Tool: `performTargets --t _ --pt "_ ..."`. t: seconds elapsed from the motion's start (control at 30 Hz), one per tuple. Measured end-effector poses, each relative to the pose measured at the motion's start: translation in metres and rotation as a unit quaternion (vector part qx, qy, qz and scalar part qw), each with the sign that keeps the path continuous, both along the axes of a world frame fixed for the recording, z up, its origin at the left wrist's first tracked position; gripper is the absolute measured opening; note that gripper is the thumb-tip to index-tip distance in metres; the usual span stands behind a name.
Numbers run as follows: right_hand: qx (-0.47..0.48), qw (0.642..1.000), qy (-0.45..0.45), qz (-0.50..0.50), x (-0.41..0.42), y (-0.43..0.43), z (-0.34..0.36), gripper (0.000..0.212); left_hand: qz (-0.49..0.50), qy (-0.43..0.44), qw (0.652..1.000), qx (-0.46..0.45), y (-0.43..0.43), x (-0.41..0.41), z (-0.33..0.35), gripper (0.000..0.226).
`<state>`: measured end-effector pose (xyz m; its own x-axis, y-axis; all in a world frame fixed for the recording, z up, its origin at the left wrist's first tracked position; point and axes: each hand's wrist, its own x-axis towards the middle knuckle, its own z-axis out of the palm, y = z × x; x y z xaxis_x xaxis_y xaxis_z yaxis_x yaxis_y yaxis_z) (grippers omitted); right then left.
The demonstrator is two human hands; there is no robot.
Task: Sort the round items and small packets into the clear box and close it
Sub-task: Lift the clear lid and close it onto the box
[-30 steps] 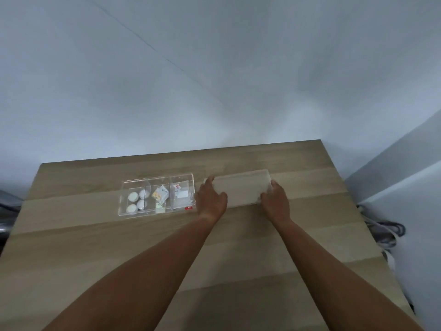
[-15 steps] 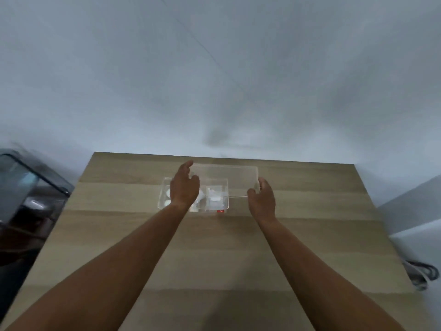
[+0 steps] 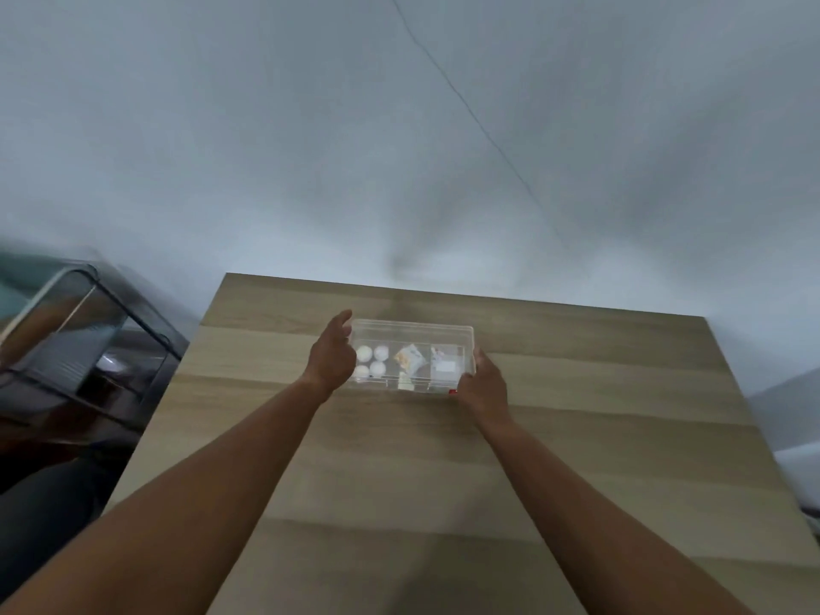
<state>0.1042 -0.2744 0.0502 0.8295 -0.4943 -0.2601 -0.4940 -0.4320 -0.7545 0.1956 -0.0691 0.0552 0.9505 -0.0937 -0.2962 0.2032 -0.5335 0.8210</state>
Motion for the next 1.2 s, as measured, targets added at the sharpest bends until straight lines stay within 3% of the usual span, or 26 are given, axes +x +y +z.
performTargets --t 0.4,0.53,0.7,0.93,1.07,1.2 --pt "-0.024 0.999 0.029 0.026 -0.002 0.004 -0.002 0.054 -0.006 0.015 1.0 -0.016 0.012 0.003 -0.002 0.064" --pt "-0.022 0.999 0.029 0.04 0.001 0.001 -0.001 0.044 -0.021 0.027 0.999 -0.025 0.01 0.003 -0.002 0.064" --pt "-0.022 0.998 0.049 0.037 0.0 -0.001 -0.002 0.049 -0.031 0.023 0.999 -0.024 0.01 0.004 -0.007 0.061" --pt "-0.051 0.998 0.021 0.036 -0.001 -0.003 -0.006 0.041 0.06 -0.022 0.998 0.028 0.016 0.001 -0.017 0.048" --pt "-0.033 0.997 0.029 0.067 -0.003 -0.008 -0.009 0.037 0.017 -0.033 0.996 0.083 0.016 -0.006 -0.023 0.041" --pt "-0.024 0.997 0.035 0.066 -0.005 -0.006 -0.013 0.034 0.006 -0.017 0.997 0.081 0.01 -0.013 -0.026 0.048"
